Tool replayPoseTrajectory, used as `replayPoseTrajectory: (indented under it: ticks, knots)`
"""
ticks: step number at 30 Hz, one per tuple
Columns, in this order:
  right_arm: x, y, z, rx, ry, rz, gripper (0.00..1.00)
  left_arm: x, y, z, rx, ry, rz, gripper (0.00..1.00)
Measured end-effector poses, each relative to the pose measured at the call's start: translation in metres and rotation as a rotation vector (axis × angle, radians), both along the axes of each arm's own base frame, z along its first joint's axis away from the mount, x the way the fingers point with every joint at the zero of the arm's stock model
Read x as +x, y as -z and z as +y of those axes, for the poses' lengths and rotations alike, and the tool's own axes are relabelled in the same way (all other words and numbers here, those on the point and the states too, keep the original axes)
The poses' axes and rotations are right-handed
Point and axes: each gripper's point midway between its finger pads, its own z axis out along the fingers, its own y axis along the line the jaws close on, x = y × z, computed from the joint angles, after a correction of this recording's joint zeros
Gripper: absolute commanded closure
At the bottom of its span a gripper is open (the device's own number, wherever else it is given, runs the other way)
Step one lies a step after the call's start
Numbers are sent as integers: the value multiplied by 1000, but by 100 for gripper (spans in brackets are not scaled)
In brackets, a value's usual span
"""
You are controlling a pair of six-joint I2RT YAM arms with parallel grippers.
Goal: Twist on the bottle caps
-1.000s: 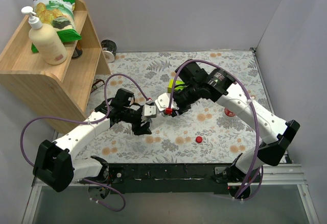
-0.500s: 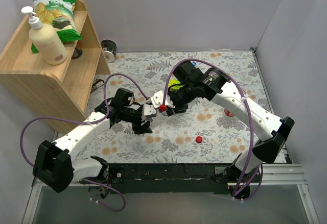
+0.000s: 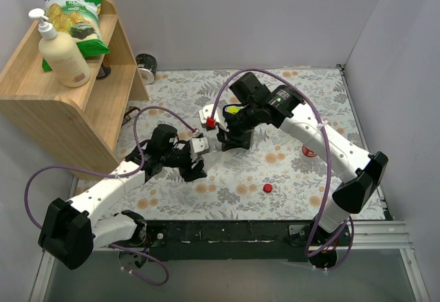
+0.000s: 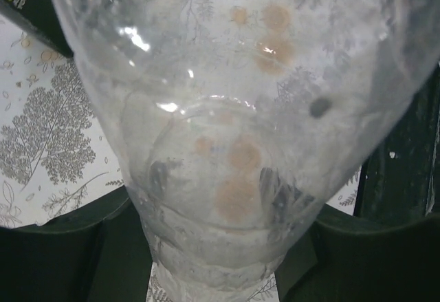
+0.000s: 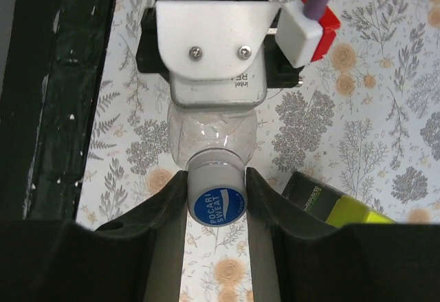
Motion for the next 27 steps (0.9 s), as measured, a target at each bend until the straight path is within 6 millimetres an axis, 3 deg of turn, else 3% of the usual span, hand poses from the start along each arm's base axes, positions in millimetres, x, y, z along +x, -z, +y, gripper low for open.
replayPoseTrajectory:
  ticks: [11, 16, 22, 23, 25, 26, 27]
  knots:
    - [33, -7, 21, 102, 360, 146, 99, 35, -5, 0, -32, -248, 23, 100]
    - [46, -7, 30, 121, 468, 193, 99, 35, -1, -2, -62, -287, 64, 100]
    - [49, 0, 34, 98, 496, 229, 70, 27, 7, -2, -79, -299, 121, 100]
    - [49, -1, 34, 95, 494, 232, 59, 26, 7, -3, -84, -297, 126, 100]
    - [48, -5, 36, 95, 482, 234, 50, 25, 4, -4, -100, -295, 126, 100]
    - [48, -9, 37, 97, 467, 233, 35, 25, 2, -5, -111, -293, 127, 100]
    - [49, -14, 39, 103, 459, 225, 31, 24, -1, -6, -128, -291, 128, 100]
